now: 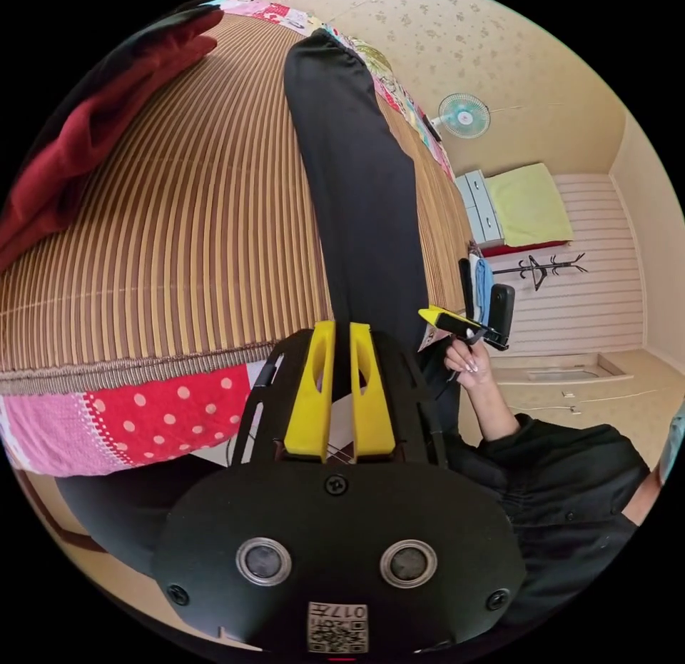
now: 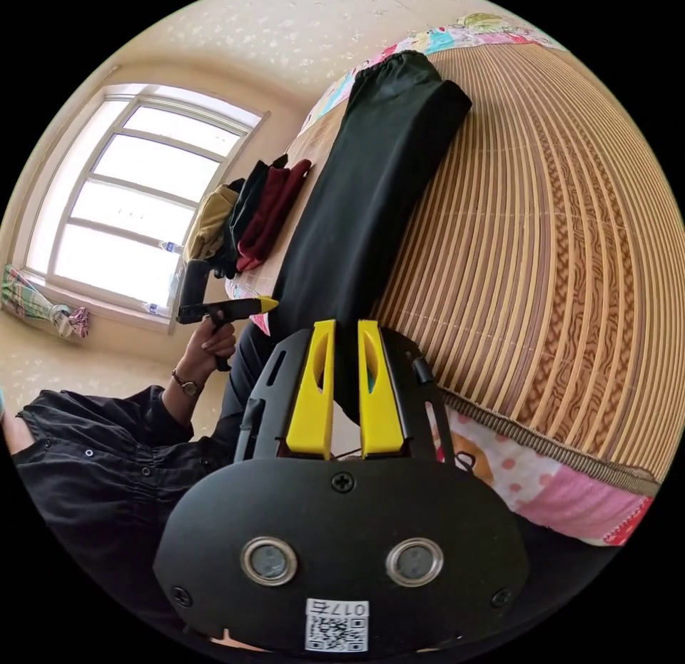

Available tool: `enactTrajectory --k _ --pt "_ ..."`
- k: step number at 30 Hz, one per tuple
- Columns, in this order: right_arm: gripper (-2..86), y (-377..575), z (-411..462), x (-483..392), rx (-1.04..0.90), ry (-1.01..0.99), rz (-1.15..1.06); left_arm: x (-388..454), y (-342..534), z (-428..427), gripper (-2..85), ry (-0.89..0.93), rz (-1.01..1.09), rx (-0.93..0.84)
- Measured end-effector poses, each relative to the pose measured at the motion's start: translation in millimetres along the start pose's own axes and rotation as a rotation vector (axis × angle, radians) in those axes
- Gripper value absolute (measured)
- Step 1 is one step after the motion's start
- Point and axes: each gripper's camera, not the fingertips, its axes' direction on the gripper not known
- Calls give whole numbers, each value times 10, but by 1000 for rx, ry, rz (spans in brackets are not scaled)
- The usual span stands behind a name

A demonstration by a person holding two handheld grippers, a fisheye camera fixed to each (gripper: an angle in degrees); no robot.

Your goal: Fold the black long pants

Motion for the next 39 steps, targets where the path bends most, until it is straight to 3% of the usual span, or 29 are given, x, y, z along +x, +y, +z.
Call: enactTrajectory --k 8,13,19,24,28,33,39 --pt "56 453 -104 198 -27 -146 30 -156 523 214 43 39 -3 -63" --pt "77 533 -244 271 5 -160 -19 -258 749 84 78 78 63 129" --pt "101 459 -128 383 34 -374 59 -349 747 319 80 185 58 106" --pt "125 524 -179 261 42 -372 42 -149 886 455 85 102 81 111" --pt "105 485 -170 319 10 -401 77 -451 870 560 73 297 -5 107" --pt "51 572 -193 243 -9 -378 67 -411 1064 582 50 299 -3 90" --pt "38 999 -660 -45 142 -656 -84 -88 1615 184 43 551 139 228"
